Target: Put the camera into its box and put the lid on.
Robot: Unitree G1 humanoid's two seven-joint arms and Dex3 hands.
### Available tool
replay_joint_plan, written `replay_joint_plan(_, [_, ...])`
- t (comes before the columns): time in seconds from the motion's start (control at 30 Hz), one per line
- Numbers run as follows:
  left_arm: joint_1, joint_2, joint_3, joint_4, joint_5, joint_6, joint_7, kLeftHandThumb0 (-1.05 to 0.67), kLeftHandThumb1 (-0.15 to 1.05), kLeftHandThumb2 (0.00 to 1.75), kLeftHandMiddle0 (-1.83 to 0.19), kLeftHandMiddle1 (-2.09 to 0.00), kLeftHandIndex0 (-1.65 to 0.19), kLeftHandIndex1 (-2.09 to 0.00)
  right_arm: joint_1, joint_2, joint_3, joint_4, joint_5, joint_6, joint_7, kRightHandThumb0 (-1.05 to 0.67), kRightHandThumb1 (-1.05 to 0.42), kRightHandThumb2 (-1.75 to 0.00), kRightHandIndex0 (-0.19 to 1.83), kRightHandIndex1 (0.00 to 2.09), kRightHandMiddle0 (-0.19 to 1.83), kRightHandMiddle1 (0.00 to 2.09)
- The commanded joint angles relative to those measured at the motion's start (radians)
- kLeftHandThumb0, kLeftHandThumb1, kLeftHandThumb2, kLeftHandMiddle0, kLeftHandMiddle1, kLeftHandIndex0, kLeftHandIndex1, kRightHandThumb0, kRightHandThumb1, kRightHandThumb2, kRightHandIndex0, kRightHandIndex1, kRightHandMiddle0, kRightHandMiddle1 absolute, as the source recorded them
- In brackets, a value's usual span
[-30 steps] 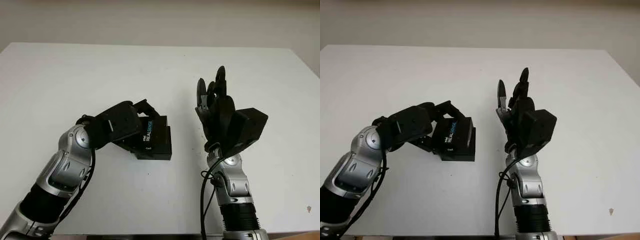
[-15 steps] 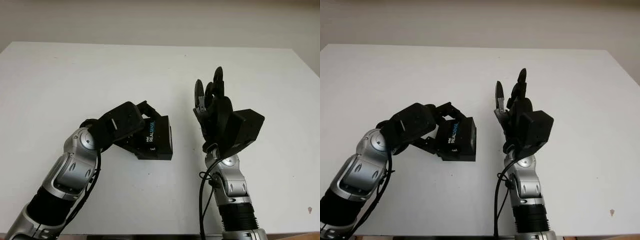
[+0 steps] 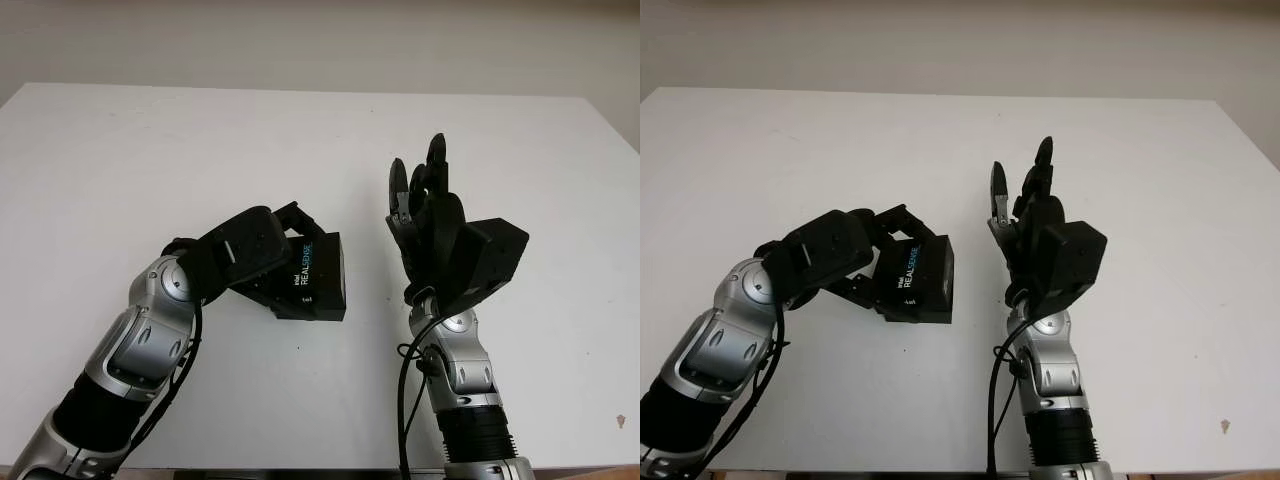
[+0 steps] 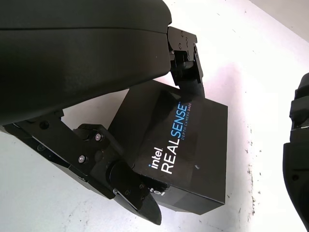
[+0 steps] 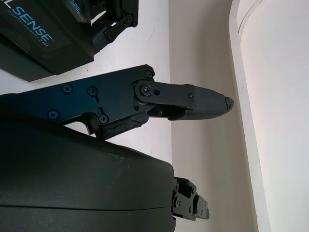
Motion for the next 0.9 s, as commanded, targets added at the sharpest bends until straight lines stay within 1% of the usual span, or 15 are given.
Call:
replay_joint_plan(0.0, [0.021,-0.02,-0.039,-0.001,-0.025,-0.012,-0.028,-0.19,0.92,0.06,-0.64,-1.79,-0.32,-1.77,0.013,0.037,0.0,0.001,0.008,-0.015,-0.002,-0.67,-1.05,-0.43,-0.19,0.0,-0.19,0.03])
replay_joint_plan(0.13, [0.012,-0.016,-0.062,-0.011,-0.004,0.005,-0.028,-0.22,0.93,0.06,-0.67,-1.77,-0.33,-1.77,0.013,0.037,0.003,0.0,0.004,-0.011,-0.007,-0.68,-1.05,-0.43,-0.19,0.0,-0.19,0.04])
replay_joint_plan(0.23, [0.014,-0.011,-0.076,-0.014,0.016,-0.01,-0.021,-0.25,0.92,0.05,-0.71,-1.7,-0.36,-1.74,0.012,0.038,0.005,-0.001,0.004,-0.002,-0.011,-0.7,-1.05,-0.42,-0.19,0.0,-0.19,0.04])
replay_joint_plan(0.3, [0.019,-0.019,-0.074,-0.028,0.018,0.01,-0.018,-0.26,0.92,0.05,-0.68,-1.65,-0.37,-1.72,0.012,0.04,0.006,0.001,0.006,-0.003,-0.012,-0.69,-1.05,-0.43,-0.19,0.0,-0.19,0.04])
replay_joint_plan(0.37, [0.019,-0.024,-0.076,-0.056,0.02,0.054,-0.025,-0.25,0.93,0.06,-0.61,-1.66,-0.33,-1.7,0.012,0.041,0.004,0.004,0.01,-0.007,-0.01,-0.68,-1.05,-0.43,-0.19,0.0,-0.19,0.03])
replay_joint_plan(0.43, [0.015,-0.017,-0.085,-0.085,0.014,0.095,-0.046,-0.28,0.96,0.06,-0.3,-1.63,-0.05,-1.54,0.011,0.042,0.003,0.006,0.014,-0.008,-0.009,-0.68,-1.05,-0.42,-0.19,0.0,-0.19,0.03])
replay_joint_plan(0.47, [0.008,-0.005,-0.093,-0.099,0.003,0.118,-0.07,-0.31,0.97,0.06,-0.08,-1.47,0.07,-1.33,0.011,0.042,0.004,0.006,0.014,-0.007,-0.01,-0.68,-1.05,-0.42,-0.19,0.0,-0.19,0.03])
replay_joint_plan(0.5, [0.002,0.003,-0.098,-0.107,-0.004,0.134,-0.088,-0.37,0.99,0.06,0.08,-1.04,0.14,-0.95,0.01,0.041,0.005,0.006,0.014,-0.006,-0.011,-0.67,-1.05,-0.43,-0.19,0.0,-0.19,0.03])
replay_joint_plan(0.53, [-0.004,0.021,-0.107,-0.113,-0.014,0.141,-0.117,-0.38,1.0,0.06,0.14,-0.89,0.17,-0.81,0.01,0.041,0.005,0.008,0.015,-0.007,-0.01,-0.67,-1.05,-0.43,-0.19,0.0,-0.19,0.03])
replay_joint_plan(0.57, [-0.011,0.041,-0.12,-0.117,-0.016,0.142,-0.143,-0.42,1.01,0.06,0.15,-0.54,0.18,-0.51,0.009,0.041,0.005,0.011,0.018,-0.009,-0.008,-0.67,-1.05,-0.43,-0.19,0.0,-0.19,0.02])
replay_joint_plan(0.63, [-0.029,0.085,-0.156,-0.126,-0.006,0.144,-0.191,-0.51,1.03,0.06,0.18,-0.13,0.19,-0.13,0.008,0.038,0.007,0.013,0.012,-0.008,-0.012,-0.67,-1.05,-0.43,-0.19,0.0,-0.19,0.01])
replay_joint_plan(0.7, [-0.039,0.114,-0.184,-0.141,0.009,0.14,-0.215,-0.58,1.04,0.07,0.19,-0.03,0.19,-0.03,0.007,0.038,0.009,0.011,0.009,-0.003,-0.017,-0.68,-1.05,-0.43,-0.19,0.0,-0.18,0.02])
replay_joint_plan(0.87, [-0.05,0.143,-0.214,-0.169,0.022,0.14,-0.232,-0.63,1.05,0.1,0.19,0.0,0.19,0.0,0.005,0.038,0.008,0.012,0.018,-0.001,-0.016,-0.67,-1.05,-0.43,-0.19,0.0,-0.19,0.03])
